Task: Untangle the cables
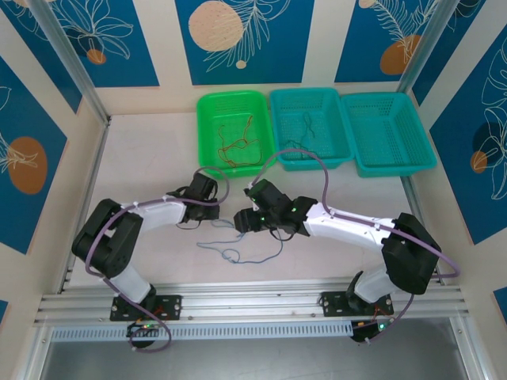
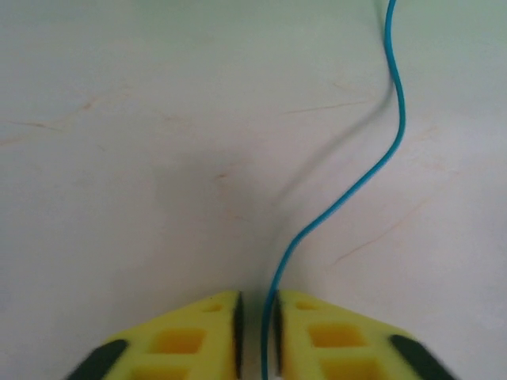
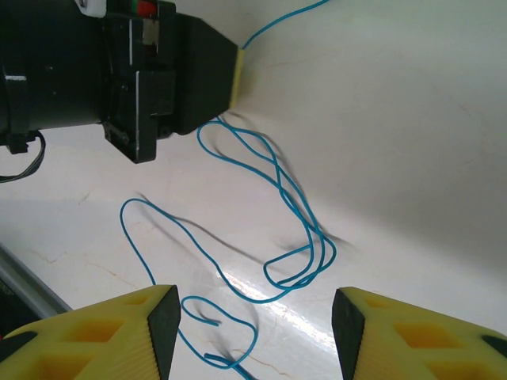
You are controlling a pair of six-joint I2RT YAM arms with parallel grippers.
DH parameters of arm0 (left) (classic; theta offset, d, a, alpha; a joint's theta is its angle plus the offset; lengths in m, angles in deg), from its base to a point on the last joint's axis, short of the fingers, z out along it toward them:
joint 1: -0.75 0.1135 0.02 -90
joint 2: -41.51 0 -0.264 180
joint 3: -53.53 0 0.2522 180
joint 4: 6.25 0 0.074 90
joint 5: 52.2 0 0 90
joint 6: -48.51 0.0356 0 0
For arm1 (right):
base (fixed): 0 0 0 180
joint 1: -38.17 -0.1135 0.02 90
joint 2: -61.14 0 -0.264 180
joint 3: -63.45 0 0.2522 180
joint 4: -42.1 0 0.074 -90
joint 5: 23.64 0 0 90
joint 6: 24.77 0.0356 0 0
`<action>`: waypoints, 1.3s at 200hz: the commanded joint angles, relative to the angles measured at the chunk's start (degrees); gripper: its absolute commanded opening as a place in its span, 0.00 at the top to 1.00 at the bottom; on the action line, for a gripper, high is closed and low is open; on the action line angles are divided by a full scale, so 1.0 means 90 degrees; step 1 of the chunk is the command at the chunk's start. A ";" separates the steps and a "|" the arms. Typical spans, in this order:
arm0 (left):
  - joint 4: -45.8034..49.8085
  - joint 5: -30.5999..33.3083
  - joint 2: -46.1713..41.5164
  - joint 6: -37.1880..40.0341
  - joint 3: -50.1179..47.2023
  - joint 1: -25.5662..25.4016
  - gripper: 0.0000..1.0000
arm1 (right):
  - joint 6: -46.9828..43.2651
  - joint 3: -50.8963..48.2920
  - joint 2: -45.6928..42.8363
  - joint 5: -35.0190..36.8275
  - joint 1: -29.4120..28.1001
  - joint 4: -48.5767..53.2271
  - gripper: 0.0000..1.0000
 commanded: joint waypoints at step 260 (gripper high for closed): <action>0.0513 -0.1686 -0.3999 -0.0815 0.0659 0.0684 1.00 | -0.0261 -0.2047 -0.0153 -0.1299 0.0915 -0.3601 0.51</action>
